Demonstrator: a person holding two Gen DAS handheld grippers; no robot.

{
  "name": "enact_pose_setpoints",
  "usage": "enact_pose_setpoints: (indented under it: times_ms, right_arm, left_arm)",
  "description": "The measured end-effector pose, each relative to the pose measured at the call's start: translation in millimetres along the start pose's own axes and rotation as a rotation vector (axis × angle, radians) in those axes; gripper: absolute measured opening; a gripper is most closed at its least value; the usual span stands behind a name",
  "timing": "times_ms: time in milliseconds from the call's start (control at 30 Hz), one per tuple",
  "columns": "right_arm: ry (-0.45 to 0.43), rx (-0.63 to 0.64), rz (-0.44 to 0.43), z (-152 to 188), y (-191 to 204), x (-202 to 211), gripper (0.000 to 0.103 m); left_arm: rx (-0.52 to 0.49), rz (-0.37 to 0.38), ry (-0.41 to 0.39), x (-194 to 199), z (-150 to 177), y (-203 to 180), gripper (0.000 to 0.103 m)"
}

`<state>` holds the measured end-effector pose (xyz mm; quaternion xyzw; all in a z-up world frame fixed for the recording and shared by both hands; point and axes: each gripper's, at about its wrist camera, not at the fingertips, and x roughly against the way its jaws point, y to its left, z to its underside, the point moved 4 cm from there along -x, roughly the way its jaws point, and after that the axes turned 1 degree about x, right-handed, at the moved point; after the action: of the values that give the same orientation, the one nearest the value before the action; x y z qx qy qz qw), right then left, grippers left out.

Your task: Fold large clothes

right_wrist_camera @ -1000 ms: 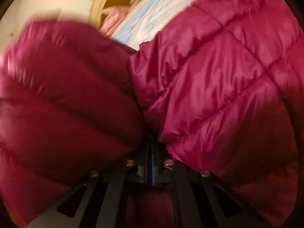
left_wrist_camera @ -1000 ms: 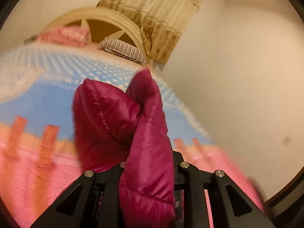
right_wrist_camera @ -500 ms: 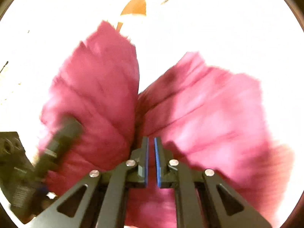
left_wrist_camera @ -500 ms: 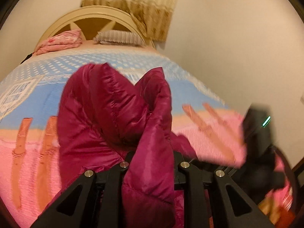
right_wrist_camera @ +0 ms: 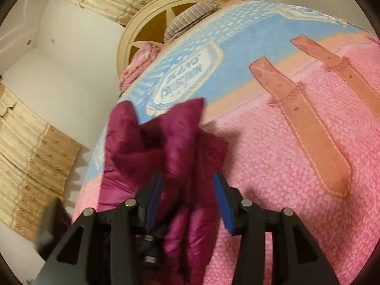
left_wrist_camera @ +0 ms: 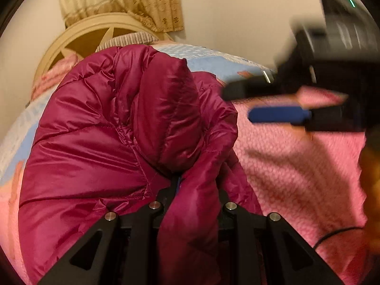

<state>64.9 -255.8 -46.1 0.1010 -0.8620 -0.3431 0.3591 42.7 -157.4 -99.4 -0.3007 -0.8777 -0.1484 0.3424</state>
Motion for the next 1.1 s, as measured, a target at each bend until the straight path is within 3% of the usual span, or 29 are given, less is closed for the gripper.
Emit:
enact_pose_setpoints:
  times_ms: [133, 333, 400, 467, 567, 667, 733, 900, 1000, 1100]
  right_arm:
    - [0.04, 0.037, -0.046, -18.0, 11.9, -12.0, 0.066]
    - [0.194, 0.162, -0.089, -29.8, 31.2, -57.6, 0.066]
    - [0.197, 0.162, -0.081, -33.9, 29.7, -65.8, 0.061]
    - [0.198, 0.185, -0.031, -32.2, 25.9, -70.4, 0.023]
    - [0.227, 0.162, 0.063, -23.5, 5.0, -74.7, 0.011]
    - [0.242, 0.117, 0.055, -16.4, -9.9, -79.4, 0.007]
    - [0.23, 0.099, 0.034, -11.8, -17.3, -77.9, 0.007]
    - [0.21, 0.097, 0.039, -9.3, -22.0, -81.0, 0.007]
    - [0.192, 0.111, 0.047, -7.9, -19.4, -81.8, 0.007]
    - [0.164, 0.129, 0.07, -3.4, -17.5, -78.4, 0.007]
  left_arm:
    - [0.017, 0.022, -0.008, 2.1, 6.7, 5.2, 0.019]
    - [0.037, 0.048, -0.004, 4.1, 8.2, 8.9, 0.019]
    - [0.042, 0.049, -0.001, 3.8, 7.4, 12.1, 0.019]
    - [0.04, 0.064, 0.008, 4.7, 4.8, 15.6, 0.019]
    - [0.038, 0.125, 0.058, 20.2, 3.6, 23.3, 0.022]
    - [0.055, 0.232, 0.082, 56.4, 3.8, 41.0, 0.022]
    - [0.064, 0.254, 0.069, 84.6, 4.5, 61.8, 0.022]
    - [0.205, 0.244, -0.074, 140.8, -16.1, 129.3, 0.056]
    - [0.274, 0.121, -0.121, 130.2, -45.1, 175.2, 0.056]
    - [0.308, 0.073, -0.072, 77.6, -64.7, 192.8, 0.056]
